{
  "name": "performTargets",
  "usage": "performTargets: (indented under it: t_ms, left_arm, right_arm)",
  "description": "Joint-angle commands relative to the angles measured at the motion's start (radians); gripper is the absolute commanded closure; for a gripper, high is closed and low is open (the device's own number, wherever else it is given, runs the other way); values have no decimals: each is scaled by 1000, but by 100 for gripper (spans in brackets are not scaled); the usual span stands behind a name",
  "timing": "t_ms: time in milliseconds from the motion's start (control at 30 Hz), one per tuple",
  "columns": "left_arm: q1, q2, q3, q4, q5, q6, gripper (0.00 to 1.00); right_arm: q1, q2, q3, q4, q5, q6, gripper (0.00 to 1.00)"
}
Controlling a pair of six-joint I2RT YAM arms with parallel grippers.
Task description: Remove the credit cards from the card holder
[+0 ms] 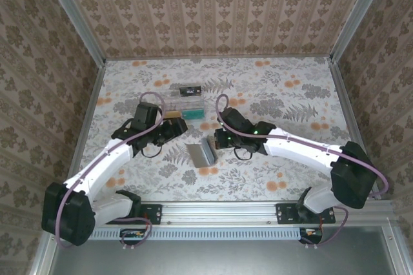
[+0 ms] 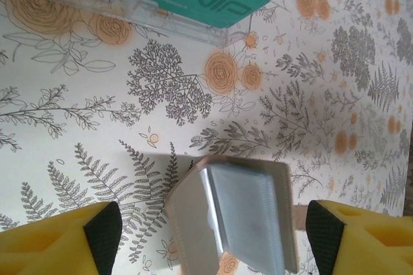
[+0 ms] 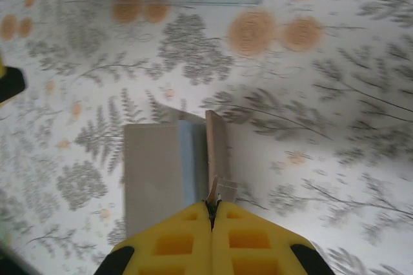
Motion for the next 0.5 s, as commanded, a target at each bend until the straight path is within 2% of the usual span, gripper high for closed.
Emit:
performTargets:
  t_ms: [0,67,333,467]
  left_arm:
    - [-9,23,-6,11,15,18,22]
    - [-41,40,-1,15,17,20,21]
    - [-75,110,24,23,23,41,22]
    - [-94,135,42,13,12,53,23]
  right_arm:
    - [-32,-47,-67,-80,76,16,100]
    - [-39,-75,-92,-85,79,17,100]
    - [-44,-69,-129,-98,112,18,100]
    - [-40,-83,-100,-60,17,5,100]
